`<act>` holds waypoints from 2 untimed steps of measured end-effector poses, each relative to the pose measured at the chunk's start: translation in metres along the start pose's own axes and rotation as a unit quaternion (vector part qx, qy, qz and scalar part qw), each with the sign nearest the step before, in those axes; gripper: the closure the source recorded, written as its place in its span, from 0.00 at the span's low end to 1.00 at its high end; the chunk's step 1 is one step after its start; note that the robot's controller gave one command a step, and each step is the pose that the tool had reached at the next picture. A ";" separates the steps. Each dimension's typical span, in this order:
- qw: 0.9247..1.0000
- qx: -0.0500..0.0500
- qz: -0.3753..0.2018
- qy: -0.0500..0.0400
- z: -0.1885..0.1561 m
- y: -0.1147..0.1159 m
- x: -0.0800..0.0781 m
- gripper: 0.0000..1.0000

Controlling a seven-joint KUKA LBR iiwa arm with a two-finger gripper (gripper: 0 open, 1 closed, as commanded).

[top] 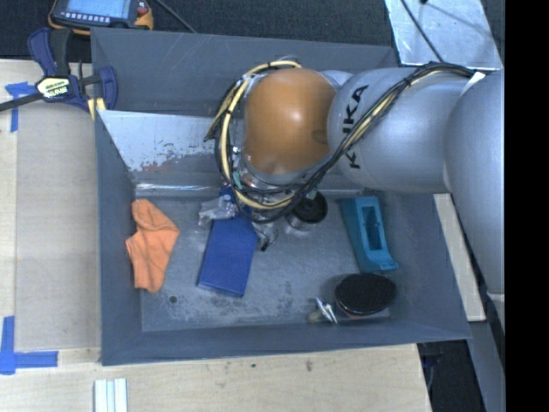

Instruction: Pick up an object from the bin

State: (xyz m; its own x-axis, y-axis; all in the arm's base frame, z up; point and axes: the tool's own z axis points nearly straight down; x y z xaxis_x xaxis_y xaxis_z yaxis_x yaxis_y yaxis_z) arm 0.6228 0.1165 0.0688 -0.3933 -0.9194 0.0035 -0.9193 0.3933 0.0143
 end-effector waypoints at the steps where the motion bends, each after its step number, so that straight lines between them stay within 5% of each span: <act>1: 1.000 0.000 0.000 0.000 0.000 0.000 0.000 1.00; 2: 1.000 0.000 0.000 0.000 -0.002 0.001 0.000 1.00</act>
Offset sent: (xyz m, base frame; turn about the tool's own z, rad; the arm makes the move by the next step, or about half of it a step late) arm 0.0001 0.0000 0.0163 0.0000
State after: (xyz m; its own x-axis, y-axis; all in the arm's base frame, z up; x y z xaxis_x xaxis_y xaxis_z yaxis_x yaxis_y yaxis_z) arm 0.6221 0.1165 0.0709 -0.3933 -0.9194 0.0035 -0.9193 0.3933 0.0136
